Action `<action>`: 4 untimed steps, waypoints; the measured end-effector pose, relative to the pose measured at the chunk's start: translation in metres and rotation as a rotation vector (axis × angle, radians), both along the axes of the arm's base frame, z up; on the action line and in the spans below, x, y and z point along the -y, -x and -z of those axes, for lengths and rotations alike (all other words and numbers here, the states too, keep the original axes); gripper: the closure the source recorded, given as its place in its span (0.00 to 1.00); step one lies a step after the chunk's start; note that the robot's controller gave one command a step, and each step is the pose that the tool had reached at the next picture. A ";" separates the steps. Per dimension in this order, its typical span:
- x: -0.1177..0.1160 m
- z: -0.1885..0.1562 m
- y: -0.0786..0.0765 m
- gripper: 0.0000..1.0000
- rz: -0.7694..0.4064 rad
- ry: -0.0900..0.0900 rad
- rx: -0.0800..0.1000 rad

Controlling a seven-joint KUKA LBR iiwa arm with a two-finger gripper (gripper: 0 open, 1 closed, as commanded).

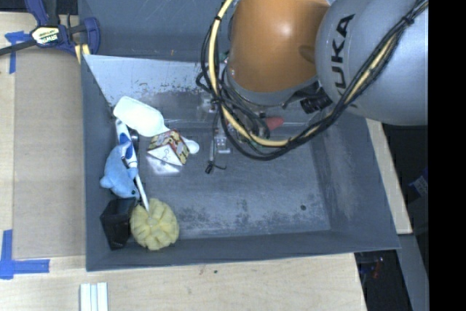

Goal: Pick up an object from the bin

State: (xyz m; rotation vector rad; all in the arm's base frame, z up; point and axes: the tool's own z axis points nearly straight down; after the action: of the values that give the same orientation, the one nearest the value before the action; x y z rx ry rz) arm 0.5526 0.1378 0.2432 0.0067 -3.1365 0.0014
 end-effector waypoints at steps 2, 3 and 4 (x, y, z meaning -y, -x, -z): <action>-0.012 0.147 -0.042 0.00 -0.036 -0.003 0.012; -0.022 0.079 -0.040 0.00 0.006 -0.006 0.023; -0.036 0.143 -0.050 0.00 -0.093 -0.002 0.007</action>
Offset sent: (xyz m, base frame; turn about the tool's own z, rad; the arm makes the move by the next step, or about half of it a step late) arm 0.0460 0.0143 -0.1732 -0.0458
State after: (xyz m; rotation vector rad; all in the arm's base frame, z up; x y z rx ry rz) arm 0.6026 0.1736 0.0999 0.1530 -3.1399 -0.0018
